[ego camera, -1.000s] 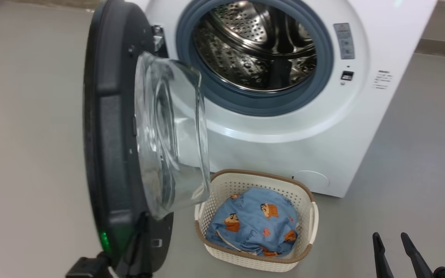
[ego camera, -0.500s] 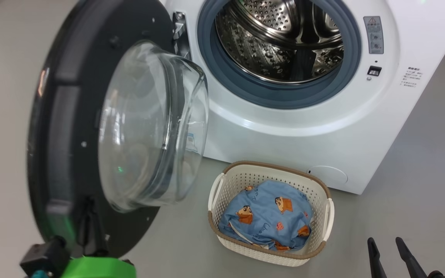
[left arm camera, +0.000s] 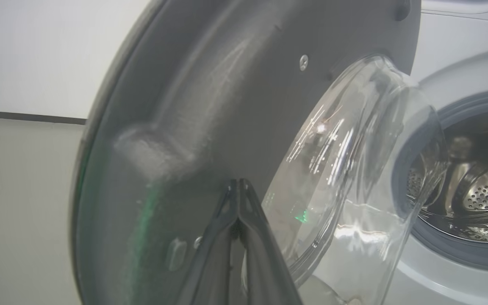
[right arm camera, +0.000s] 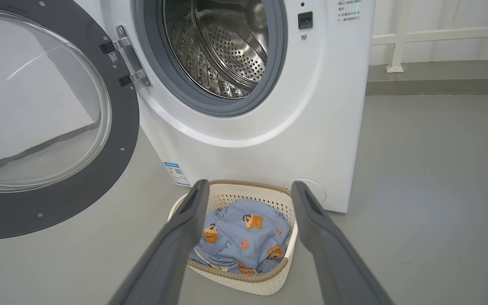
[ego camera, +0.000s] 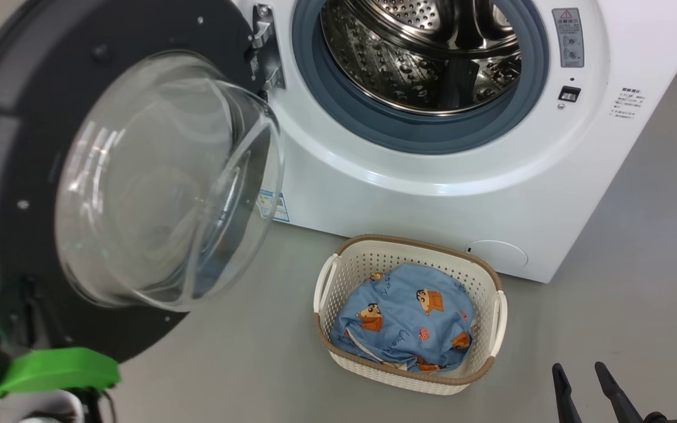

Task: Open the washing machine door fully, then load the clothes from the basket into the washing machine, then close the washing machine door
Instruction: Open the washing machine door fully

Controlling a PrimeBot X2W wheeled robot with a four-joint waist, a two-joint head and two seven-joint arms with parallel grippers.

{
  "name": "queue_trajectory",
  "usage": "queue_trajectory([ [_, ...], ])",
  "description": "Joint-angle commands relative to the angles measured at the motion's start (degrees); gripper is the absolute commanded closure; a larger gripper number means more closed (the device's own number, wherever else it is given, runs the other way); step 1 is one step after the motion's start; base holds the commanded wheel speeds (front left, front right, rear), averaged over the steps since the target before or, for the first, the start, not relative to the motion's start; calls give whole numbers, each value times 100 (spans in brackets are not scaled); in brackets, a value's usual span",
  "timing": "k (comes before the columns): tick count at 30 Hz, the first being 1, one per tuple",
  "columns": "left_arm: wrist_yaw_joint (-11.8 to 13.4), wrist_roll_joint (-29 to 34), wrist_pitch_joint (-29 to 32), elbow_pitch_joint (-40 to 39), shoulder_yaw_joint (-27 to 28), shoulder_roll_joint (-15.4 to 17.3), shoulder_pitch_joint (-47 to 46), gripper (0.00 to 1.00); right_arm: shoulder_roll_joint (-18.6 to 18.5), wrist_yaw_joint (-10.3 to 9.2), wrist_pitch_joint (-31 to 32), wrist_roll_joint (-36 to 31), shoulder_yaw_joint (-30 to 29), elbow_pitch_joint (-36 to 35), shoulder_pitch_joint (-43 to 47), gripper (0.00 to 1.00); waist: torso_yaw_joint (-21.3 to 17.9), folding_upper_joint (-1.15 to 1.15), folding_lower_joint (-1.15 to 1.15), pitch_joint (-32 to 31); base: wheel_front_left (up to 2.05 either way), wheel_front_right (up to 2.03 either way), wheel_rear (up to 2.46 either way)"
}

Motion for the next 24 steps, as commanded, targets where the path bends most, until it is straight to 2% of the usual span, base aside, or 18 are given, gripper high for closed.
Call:
queue_trajectory([
  [1,32,55,-75,-79,333,251,-306,100,-92,52,-69,-48,162,-114,-217,0,-16,0,0,16,0,0,0],
  [7,-168,313,-77,204,683,249,-527,100,-97,52,-69,-45,177,-75,-290,0,-72,0,0,62,0,0,0],
  [14,-362,570,-78,426,1070,93,-644,100,-95,52,-69,-28,209,-1,-324,0,-173,0,0,13,0,0,0],
  [22,-495,739,-78,-118,1205,-148,-334,100,-85,52,-69,28,225,25,-288,0,-271,0,0,-136,0,0,0],
  [23,-511,725,-78,-249,1173,-180,-268,93,-83,52,-69,35,227,25,-286,0,-279,0,0,-149,0,0,0],
  [24,-522,711,-78,-395,1129,-207,-200,79,-82,52,-69,40,227,25,-284,0,-285,0,0,-160,0,0,0],
])
